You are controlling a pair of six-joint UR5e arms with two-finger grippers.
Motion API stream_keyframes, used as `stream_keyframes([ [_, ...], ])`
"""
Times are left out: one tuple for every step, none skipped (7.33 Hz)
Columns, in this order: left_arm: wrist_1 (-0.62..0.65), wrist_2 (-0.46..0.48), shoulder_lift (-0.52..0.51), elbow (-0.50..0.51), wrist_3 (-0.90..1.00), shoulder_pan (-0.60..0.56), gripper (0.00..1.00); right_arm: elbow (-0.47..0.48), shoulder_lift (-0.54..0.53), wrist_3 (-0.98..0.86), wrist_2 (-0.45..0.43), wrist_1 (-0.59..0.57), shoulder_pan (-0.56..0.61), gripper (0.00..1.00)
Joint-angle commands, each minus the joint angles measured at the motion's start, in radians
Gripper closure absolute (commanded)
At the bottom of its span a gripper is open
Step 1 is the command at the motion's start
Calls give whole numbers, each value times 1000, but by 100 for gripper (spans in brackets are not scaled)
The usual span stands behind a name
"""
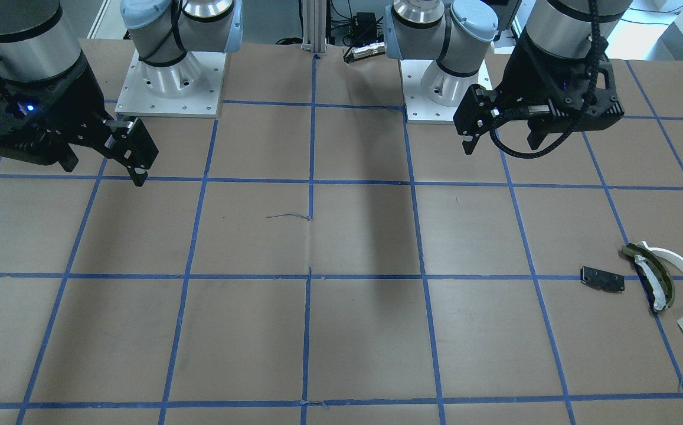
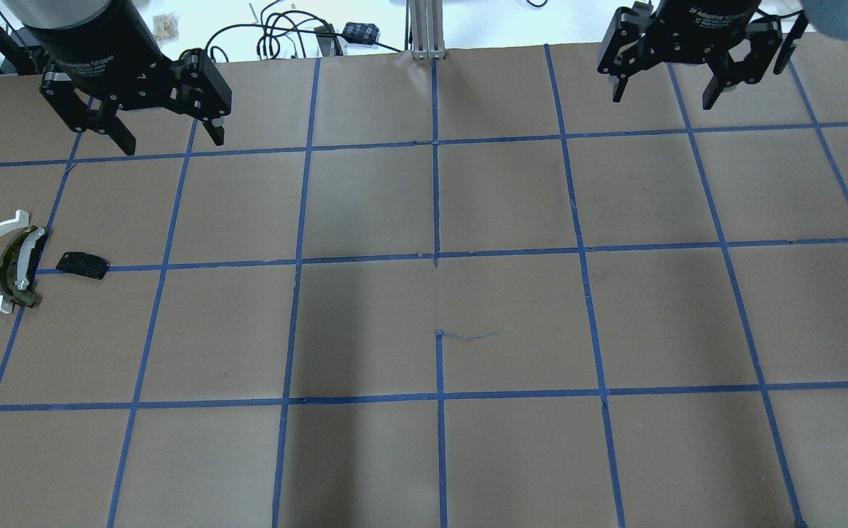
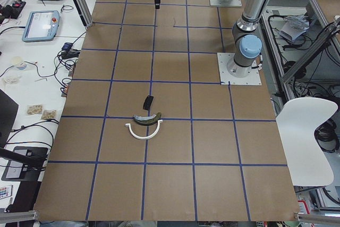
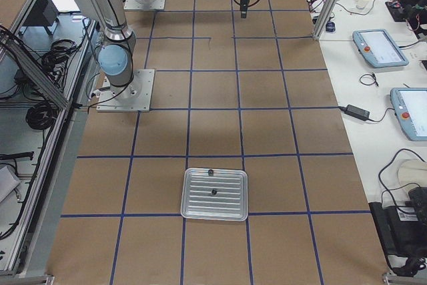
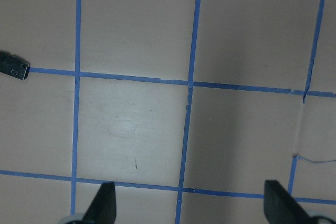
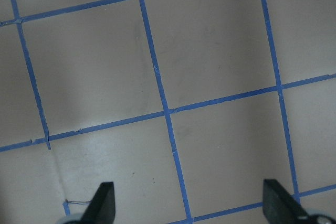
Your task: Place bearing gear from tray to pile
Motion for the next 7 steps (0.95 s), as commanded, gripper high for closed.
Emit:
stream_keyframes([
  [0, 0, 1, 0, 0, 0, 0, 0, 2, -1, -2, -1, 0, 0],
  [0, 0, 1, 0, 0, 0, 0, 0, 1, 1, 2, 2, 0, 0],
  [-2, 0, 1, 0, 0, 0, 0, -1, 1, 1, 2, 0, 0, 0],
  [0, 0, 2, 0, 0, 0, 0, -3, 1, -1, 2, 2, 0, 0],
  [0, 0, 1, 0, 0, 0, 0, -3, 4, -2, 0, -1, 0, 0],
  [0, 0, 2, 0, 0, 0, 0, -8, 5, -49, -2, -1, -9, 0],
  [0, 0, 1, 0, 0, 0, 0, -11, 4, -153, -12, 5, -32, 0],
])
